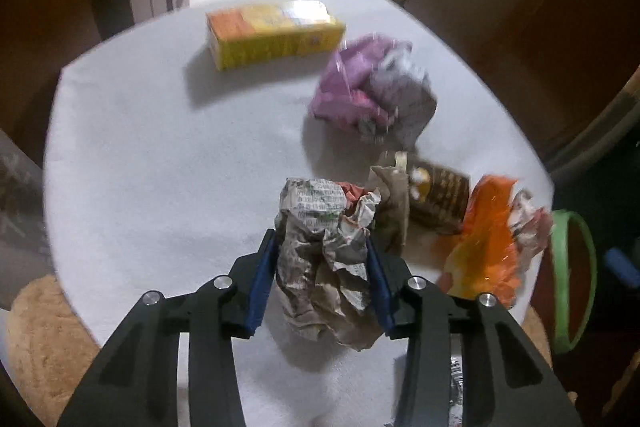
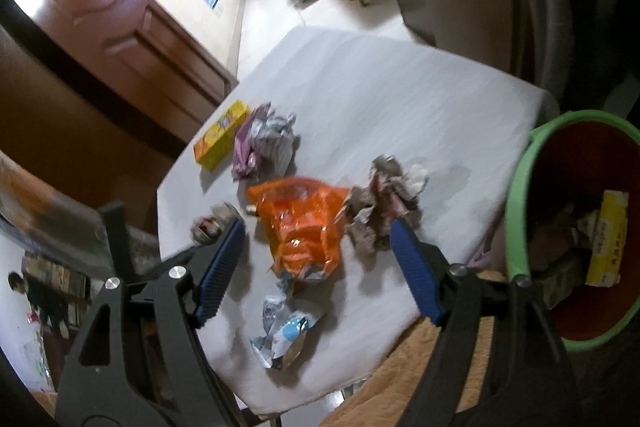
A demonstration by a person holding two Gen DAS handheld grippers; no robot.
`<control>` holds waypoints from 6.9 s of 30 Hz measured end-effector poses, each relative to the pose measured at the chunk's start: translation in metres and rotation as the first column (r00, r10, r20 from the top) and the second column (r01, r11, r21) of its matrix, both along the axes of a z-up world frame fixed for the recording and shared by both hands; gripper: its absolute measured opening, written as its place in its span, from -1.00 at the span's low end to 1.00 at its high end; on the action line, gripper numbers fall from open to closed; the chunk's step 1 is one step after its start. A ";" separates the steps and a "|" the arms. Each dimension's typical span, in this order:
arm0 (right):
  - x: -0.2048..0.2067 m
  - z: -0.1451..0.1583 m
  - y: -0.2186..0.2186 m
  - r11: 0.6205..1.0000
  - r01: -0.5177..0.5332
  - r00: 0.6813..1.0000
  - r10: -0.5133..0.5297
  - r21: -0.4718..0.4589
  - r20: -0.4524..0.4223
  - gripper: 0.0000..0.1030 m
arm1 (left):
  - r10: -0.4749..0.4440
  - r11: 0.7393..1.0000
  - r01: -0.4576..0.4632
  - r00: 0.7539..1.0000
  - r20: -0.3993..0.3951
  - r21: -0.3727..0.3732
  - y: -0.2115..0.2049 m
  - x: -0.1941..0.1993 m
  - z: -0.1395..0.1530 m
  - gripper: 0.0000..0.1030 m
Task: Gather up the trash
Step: 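Grasp crumpled newspaper with the left tool while the right tool grasps the orange snack bag, then lift the newspaper and orange bag and carry both over the green bin, then open the left tool over the bin while the right tool drops the orange bag, then bring both open tools back over the table, then grasp the blue-white wrapper with the left tool while the right tool grasps crumpled brown paper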
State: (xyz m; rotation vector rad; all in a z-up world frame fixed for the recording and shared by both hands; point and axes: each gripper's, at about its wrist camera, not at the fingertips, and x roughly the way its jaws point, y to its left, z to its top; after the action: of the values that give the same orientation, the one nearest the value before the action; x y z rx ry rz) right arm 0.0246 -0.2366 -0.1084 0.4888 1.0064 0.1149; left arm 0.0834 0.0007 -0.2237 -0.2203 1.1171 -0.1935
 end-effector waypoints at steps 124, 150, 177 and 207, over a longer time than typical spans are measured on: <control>-0.103 0.026 -0.210 0.839 0.439 0.833 -0.514 0.322 0.203 0.28 | -0.560 0.827 0.553 0.794 0.237 0.102 -0.271 -0.074 0.107 -0.11; -0.110 0.014 -0.222 0.802 0.585 0.789 -0.597 0.122 0.146 0.57 | -0.523 0.834 0.551 0.775 0.355 0.025 -0.272 -0.069 0.149 0.57; 0.019 -0.055 -0.047 0.988 0.153 0.984 -0.155 -0.033 -0.083 0.66 | -0.037 0.999 0.021 0.937 0.347 0.047 -0.022 -0.029 0.119 0.60; 0.043 -0.088 -0.016 0.990 0.138 0.983 -0.142 -0.042 -0.120 0.66 | -0.442 0.887 0.441 0.897 -0.023 0.140 -0.080 -0.086 0.003 -0.33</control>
State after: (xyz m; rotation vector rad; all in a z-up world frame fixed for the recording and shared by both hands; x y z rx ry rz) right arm 0.0673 -0.2530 -0.1964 0.5397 1.0889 -0.0586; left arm -0.0025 -0.0790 -0.2205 0.1688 1.1553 -0.5191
